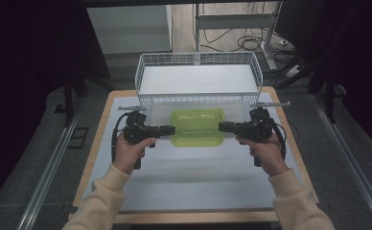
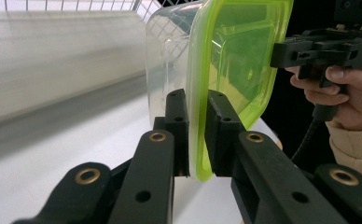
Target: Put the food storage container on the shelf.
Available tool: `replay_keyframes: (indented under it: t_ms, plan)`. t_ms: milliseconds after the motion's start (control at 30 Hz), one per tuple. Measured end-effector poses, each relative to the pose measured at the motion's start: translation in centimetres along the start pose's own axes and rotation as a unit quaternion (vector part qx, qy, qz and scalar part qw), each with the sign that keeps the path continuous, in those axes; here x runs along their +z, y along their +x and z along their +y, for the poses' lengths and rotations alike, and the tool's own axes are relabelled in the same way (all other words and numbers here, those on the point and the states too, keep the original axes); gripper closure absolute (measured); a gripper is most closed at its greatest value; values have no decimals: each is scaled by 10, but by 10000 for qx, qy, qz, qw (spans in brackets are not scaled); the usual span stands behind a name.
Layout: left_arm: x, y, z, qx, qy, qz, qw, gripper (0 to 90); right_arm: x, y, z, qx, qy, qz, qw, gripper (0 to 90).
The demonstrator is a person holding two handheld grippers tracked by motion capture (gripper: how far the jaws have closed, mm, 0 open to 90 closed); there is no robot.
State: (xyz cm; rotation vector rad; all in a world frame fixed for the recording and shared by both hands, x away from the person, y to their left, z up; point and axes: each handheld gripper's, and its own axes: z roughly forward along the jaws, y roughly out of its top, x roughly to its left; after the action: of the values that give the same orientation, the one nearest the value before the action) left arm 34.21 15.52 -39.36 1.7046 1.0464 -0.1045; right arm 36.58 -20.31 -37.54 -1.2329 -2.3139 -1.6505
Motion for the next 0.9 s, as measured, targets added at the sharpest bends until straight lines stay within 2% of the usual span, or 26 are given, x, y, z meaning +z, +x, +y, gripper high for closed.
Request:
replay_keyframes:
  t_ms: [267,433,600,867,900]
  plan:
    - [-6,-3,16,17,-81,-66,9999,808,-6,7,17,-127,-92,-43,9999,803]
    - [-10,-6,33,42,-138,-91,9999,807,-9,11,35,-201,-132,-70,9997,805]
    - [-11,-6,43,33,-189,-112,9998,808,-10,10,46,-214,-167,-67,9996,806]
    - [-14,-6,67,69,-266,-128,9995,808,-11,7,69,-251,-233,-63,9994,807]
    - [-14,-5,74,82,-279,-109,9995,808,-11,7,75,-234,-271,-34,9994,807]
